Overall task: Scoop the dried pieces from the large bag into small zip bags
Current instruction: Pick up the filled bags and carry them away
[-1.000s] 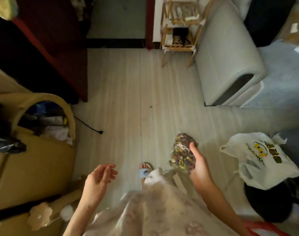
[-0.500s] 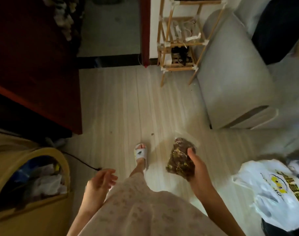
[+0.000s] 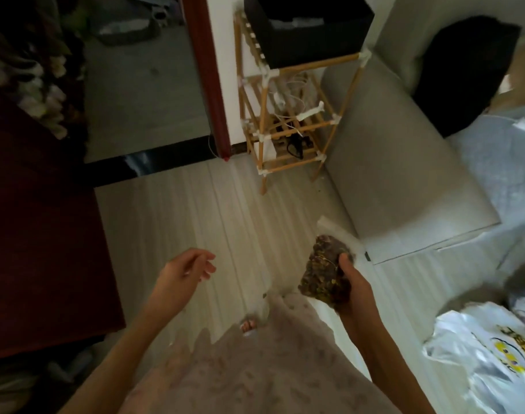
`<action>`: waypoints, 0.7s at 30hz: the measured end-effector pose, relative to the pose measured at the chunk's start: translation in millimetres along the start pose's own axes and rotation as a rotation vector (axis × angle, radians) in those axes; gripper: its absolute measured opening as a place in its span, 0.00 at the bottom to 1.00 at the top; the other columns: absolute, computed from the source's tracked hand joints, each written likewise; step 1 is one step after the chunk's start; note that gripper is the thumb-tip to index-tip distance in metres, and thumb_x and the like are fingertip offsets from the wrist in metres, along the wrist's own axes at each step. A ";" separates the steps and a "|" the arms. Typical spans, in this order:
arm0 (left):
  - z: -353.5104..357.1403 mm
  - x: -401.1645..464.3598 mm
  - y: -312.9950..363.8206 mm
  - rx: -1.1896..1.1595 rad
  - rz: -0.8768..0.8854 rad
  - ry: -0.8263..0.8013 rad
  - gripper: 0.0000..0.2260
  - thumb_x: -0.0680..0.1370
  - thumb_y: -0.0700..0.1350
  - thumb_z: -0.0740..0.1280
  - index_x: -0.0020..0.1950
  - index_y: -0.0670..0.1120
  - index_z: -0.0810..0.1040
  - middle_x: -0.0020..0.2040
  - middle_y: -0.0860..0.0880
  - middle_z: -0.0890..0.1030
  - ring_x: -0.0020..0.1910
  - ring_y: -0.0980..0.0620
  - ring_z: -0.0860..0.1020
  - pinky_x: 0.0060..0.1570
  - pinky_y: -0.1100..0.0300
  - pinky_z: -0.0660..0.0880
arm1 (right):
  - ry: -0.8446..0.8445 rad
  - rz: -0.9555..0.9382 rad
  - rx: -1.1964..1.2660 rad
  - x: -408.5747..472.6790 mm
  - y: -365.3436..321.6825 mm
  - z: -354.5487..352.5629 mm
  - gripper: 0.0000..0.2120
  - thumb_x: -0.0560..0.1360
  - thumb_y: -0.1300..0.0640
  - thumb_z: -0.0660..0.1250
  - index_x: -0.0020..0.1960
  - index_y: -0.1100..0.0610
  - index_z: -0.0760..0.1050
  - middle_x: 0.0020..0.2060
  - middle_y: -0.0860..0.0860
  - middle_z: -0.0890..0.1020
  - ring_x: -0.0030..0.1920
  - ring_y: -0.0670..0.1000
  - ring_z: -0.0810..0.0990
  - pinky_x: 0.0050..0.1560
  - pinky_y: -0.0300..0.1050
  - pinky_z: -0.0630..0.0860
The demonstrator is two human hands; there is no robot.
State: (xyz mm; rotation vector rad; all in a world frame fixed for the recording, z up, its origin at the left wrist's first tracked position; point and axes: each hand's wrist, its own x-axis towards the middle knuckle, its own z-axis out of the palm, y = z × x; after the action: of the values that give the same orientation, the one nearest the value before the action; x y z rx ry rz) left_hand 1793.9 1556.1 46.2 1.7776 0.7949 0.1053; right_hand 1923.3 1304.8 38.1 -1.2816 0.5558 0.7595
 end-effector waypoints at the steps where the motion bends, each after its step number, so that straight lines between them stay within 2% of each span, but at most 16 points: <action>1: 2.4 17.6 6.1 0.004 0.007 -0.003 0.14 0.79 0.34 0.58 0.42 0.49 0.76 0.36 0.48 0.80 0.30 0.60 0.77 0.35 0.70 0.73 | 0.006 0.007 0.010 10.5 -9.7 7.4 0.16 0.76 0.48 0.65 0.57 0.57 0.73 0.50 0.54 0.83 0.49 0.54 0.83 0.42 0.46 0.79; 5: 20.6 74.7 24.1 -0.032 -0.008 0.024 0.12 0.79 0.34 0.58 0.43 0.48 0.77 0.36 0.48 0.81 0.32 0.59 0.78 0.34 0.69 0.74 | 0.021 -0.006 0.012 58.8 -55.7 32.4 0.17 0.74 0.46 0.65 0.56 0.56 0.75 0.48 0.53 0.84 0.48 0.54 0.84 0.43 0.49 0.80; 8: 37.6 115.9 33.2 -0.082 -0.056 0.097 0.12 0.79 0.34 0.59 0.43 0.48 0.78 0.35 0.47 0.81 0.31 0.57 0.79 0.33 0.68 0.75 | 0.020 -0.005 -0.012 104.3 -99.1 51.2 0.21 0.75 0.47 0.64 0.62 0.59 0.73 0.53 0.56 0.82 0.53 0.58 0.82 0.57 0.58 0.77; 11: 53.3 161.1 47.6 -0.128 -0.119 0.147 0.13 0.79 0.34 0.58 0.42 0.46 0.78 0.35 0.47 0.81 0.30 0.58 0.79 0.32 0.67 0.75 | 0.003 -0.011 -0.051 150.2 -154.7 70.1 0.24 0.74 0.47 0.65 0.63 0.61 0.74 0.54 0.59 0.82 0.54 0.60 0.81 0.60 0.61 0.74; 14: 64.5 209.3 72.6 -0.133 -0.128 0.160 0.12 0.79 0.34 0.58 0.42 0.45 0.78 0.35 0.45 0.81 0.29 0.57 0.79 0.31 0.68 0.74 | -0.016 -0.067 -0.085 189.6 -215.8 90.0 0.26 0.69 0.45 0.67 0.61 0.60 0.76 0.53 0.58 0.83 0.54 0.59 0.81 0.59 0.59 0.75; 18: 70.5 273.4 109.1 -0.135 -0.089 0.184 0.12 0.79 0.34 0.58 0.43 0.44 0.78 0.37 0.43 0.81 0.31 0.56 0.79 0.32 0.68 0.75 | -0.037 -0.162 -0.155 238.2 -291.0 116.9 0.20 0.74 0.47 0.64 0.59 0.59 0.76 0.50 0.56 0.84 0.50 0.56 0.83 0.46 0.49 0.80; 21: 72.1 317.0 128.8 -0.132 -0.075 0.193 0.12 0.79 0.35 0.58 0.43 0.46 0.78 0.37 0.45 0.82 0.33 0.55 0.80 0.33 0.68 0.75 | -0.038 -0.221 -0.209 267.1 -338.3 138.1 0.20 0.75 0.45 0.64 0.60 0.57 0.75 0.51 0.55 0.83 0.50 0.54 0.83 0.45 0.45 0.79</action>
State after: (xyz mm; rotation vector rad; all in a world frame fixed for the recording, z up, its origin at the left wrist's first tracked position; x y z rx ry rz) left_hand 2128.7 1656.2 34.1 1.6271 0.9695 0.2773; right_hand 2347.8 1454.8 84.4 -1.4907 0.3024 0.6684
